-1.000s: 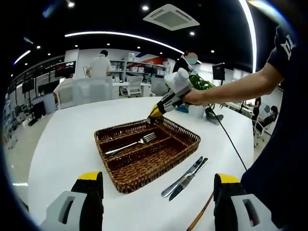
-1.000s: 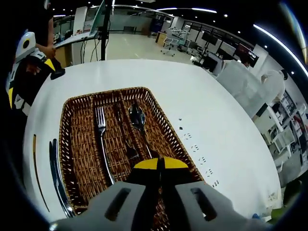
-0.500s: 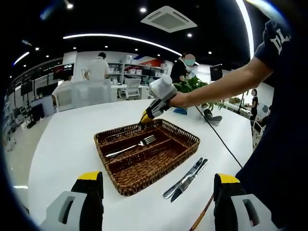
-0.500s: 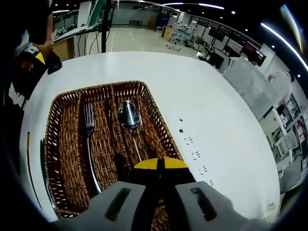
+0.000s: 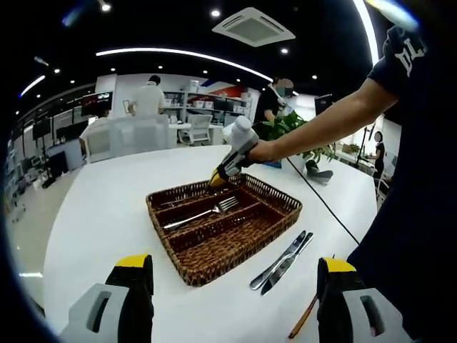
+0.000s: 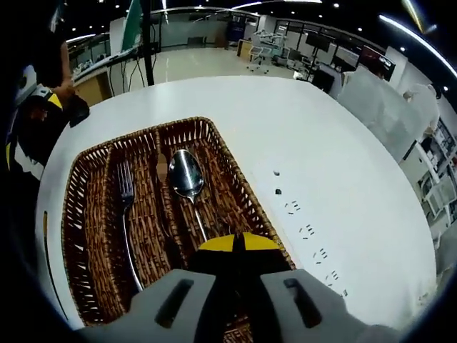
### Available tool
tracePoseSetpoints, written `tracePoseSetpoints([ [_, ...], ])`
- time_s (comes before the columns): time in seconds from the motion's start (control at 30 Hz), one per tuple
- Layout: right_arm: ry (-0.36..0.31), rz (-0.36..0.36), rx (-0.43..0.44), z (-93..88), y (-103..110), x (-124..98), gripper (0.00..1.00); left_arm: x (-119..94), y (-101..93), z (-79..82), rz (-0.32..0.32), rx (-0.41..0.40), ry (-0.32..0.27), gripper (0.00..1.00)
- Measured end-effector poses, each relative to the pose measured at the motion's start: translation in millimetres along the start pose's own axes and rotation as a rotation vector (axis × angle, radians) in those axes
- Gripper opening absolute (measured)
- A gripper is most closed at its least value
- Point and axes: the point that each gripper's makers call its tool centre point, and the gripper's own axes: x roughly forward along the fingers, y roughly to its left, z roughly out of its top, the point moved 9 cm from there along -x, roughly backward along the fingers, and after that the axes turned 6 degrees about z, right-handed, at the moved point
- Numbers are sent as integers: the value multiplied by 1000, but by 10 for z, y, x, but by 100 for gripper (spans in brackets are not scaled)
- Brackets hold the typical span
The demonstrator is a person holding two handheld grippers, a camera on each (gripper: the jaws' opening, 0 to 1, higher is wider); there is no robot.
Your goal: Arrange the knives, forks, and spoons in their matching storage slots by inserting each utensil handle-first until every utensil is classified and aligned in the correct compartment
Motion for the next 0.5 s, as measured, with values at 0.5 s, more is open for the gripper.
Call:
tracePoseSetpoints([
  [0.5, 56, 3, -112, 2, -118, 105, 2, 57, 19, -25, 5, -5, 22, 100],
])
